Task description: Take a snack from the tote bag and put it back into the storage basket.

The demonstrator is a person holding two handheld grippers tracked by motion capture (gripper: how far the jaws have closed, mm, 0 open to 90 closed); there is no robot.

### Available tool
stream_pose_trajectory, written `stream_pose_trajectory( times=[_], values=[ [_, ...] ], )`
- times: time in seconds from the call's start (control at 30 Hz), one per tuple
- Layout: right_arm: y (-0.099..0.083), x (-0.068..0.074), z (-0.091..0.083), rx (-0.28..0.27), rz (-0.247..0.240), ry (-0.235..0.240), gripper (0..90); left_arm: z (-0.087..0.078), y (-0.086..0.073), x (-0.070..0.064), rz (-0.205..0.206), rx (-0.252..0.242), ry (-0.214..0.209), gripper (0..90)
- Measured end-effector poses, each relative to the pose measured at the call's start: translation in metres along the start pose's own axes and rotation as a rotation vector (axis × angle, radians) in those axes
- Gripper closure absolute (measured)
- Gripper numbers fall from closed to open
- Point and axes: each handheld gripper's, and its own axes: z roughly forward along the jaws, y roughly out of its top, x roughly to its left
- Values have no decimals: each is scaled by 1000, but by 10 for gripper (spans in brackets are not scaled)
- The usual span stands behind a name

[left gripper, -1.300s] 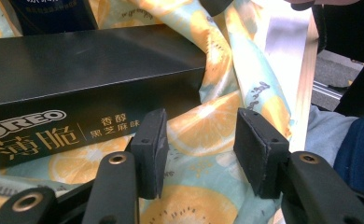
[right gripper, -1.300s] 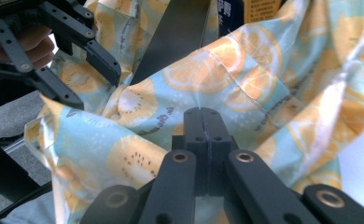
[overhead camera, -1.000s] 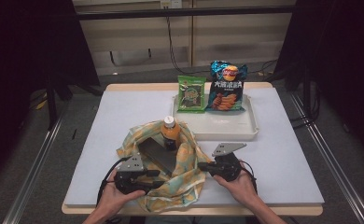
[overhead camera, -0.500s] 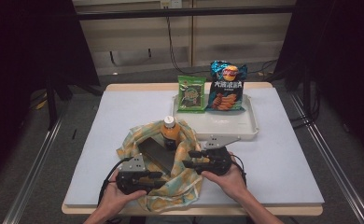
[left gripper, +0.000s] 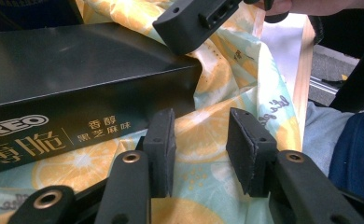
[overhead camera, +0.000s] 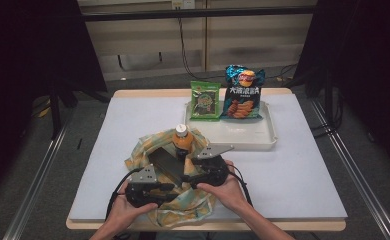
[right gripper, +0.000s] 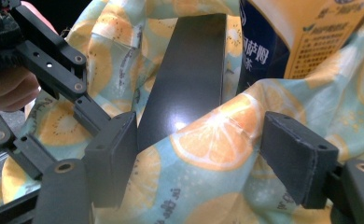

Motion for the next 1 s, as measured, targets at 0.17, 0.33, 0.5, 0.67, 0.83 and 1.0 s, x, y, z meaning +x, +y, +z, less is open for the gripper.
stream_pose_trajectory(
  times=[0.17, 0.33, 0.5, 0.67, 0.83, 1.0],
  values=[
    [-1, -1, 0, 1, 3, 1, 515, -1, 0, 0, 0, 6, 6, 612],
    [0, -2, -9, -7, -13, -20, 851, -2, 1, 0, 3, 9, 12, 590],
    [-2, -8, -27, -34, 13, -9, 898, -2, 1, -1, -4, -2, 0, 586],
    [-13, -12, -42, -32, 8, -20, 894, -1, 0, -1, 2, 4, -6, 621],
    [-27, -18, -45, -9, 12, -36, 894, -1, 0, 0, 9, 17, -1, 620],
    [-39, -22, -42, 18, 20, -62, 871, 0, -2, 1, -15, 37, 18, 578]
  ],
)
